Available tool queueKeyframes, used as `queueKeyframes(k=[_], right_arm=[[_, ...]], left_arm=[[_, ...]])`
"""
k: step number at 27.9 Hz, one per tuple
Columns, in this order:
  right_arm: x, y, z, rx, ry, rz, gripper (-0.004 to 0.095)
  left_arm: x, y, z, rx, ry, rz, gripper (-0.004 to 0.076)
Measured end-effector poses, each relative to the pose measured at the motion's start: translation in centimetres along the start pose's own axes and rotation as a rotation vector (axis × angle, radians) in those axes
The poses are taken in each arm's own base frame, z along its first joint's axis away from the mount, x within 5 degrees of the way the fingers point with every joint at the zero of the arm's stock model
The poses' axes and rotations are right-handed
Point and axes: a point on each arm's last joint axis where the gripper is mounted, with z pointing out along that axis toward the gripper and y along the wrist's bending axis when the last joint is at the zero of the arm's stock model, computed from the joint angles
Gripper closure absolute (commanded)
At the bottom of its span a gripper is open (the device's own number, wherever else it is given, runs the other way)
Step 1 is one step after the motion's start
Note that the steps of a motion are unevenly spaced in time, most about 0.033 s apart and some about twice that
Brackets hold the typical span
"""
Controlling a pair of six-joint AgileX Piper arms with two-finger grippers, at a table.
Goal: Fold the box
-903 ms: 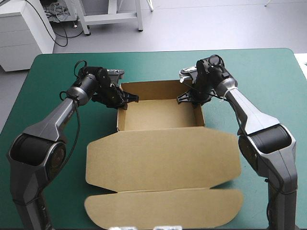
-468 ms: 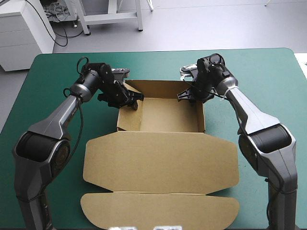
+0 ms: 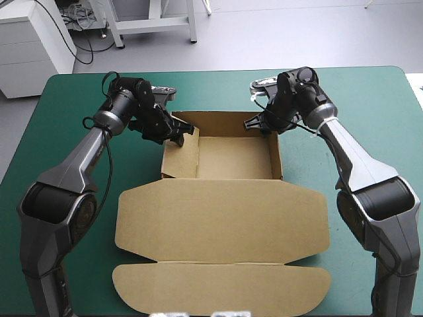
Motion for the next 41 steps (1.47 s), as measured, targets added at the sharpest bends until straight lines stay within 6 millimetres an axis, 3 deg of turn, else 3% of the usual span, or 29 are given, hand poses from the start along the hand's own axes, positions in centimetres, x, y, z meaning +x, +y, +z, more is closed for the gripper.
queueKeyframes(k=[6,10,18,24,29,32,36,41], right_arm=[[0.2,0.1,-3.1,-0.01,-0.064,0.0,0.046],[0.5,0.2,-6.1,-0.01,-0.124,-0.002,0.046],[2.3,0.2,-13.7,-0.015,-0.281,-0.006,0.0461],[3.3,0.2,-16.5,-0.016,-0.341,-0.008,0.0461],[3.0,0.2,-15.8,-0.013,-0.324,-0.007,0.0462],[2.5,0.2,-14.1,-0.014,-0.288,0.012,0.0462],[1.5,0.1,-10.8,-0.008,-0.216,0.031,0.0462],[0.3,-0.2,-2.8,0.022,-0.049,0.07,0.0462]], left_arm=[[-1.0,-0.5,-2.1,0.012,-0.076,0.013,0.0304],[-1.2,-1.0,-5.1,0.022,-0.154,0.03,0.0304],[1.6,-2.3,-15.5,0.041,-0.377,0.11,0.0304],[6.1,-3.1,-23.7,0.058,-0.566,0.156,0.0317],[9.8,-3.2,-27.5,0.045,-0.652,0.235,0.0323],[12.0,-2.9,-27.5,0.031,-0.633,0.258,0.0325],[15.3,-1.7,-25.5,-0.029,-0.543,0.262,0.0325],[23.7,2.0,-18.5,-0.184,-0.407,0.236,0.0338]])
